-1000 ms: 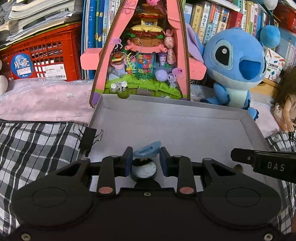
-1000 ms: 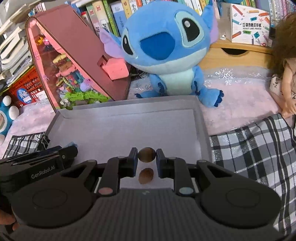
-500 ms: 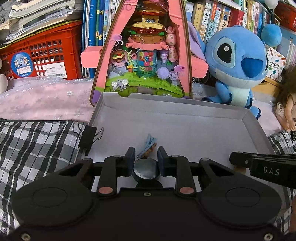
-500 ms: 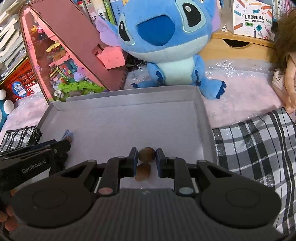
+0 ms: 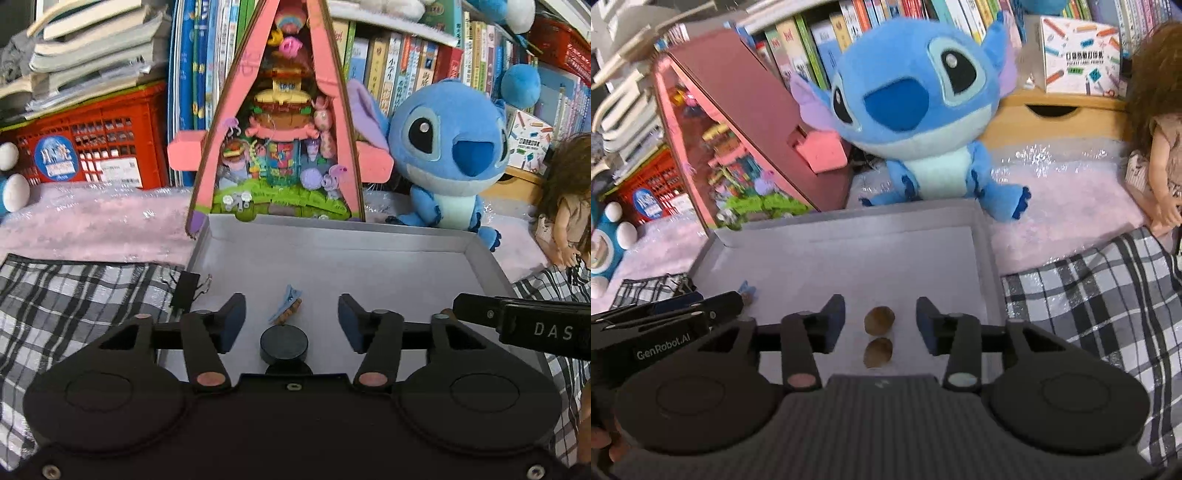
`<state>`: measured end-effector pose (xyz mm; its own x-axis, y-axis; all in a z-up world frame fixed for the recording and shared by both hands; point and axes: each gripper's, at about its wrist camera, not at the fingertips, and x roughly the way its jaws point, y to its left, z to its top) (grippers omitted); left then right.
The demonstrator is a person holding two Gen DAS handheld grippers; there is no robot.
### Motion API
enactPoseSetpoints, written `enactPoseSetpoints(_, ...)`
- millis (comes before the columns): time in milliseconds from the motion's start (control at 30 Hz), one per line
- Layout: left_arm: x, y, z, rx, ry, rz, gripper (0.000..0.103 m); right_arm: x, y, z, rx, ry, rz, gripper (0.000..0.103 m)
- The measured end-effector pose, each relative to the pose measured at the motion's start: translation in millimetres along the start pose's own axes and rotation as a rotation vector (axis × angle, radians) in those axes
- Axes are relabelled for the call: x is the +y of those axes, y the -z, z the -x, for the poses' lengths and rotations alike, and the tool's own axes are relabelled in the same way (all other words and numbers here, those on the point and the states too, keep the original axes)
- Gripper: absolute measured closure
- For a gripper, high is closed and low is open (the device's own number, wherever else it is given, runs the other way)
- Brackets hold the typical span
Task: Organize rigid objects
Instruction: 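Open the left gripper to drop the blue piece while the right releases the ball, then move both grippers back toward the red stick and black binder clip on the bed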
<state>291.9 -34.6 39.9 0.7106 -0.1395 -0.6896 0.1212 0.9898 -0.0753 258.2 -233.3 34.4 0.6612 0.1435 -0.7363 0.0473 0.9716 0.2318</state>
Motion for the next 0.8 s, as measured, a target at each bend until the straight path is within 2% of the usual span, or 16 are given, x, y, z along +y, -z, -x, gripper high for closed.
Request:
enactPoseSetpoints(333,-7,22,40,-0.036,-0.005,-0.068,0.032,3,15,33,-0.051,-0.027,0.038,0.033)
enactPoseSetpoints(800,-4,61,92,-0.053,0.048,-0.092,0.028,9,49,80,-0.092,-0.076,0.131,0.026)
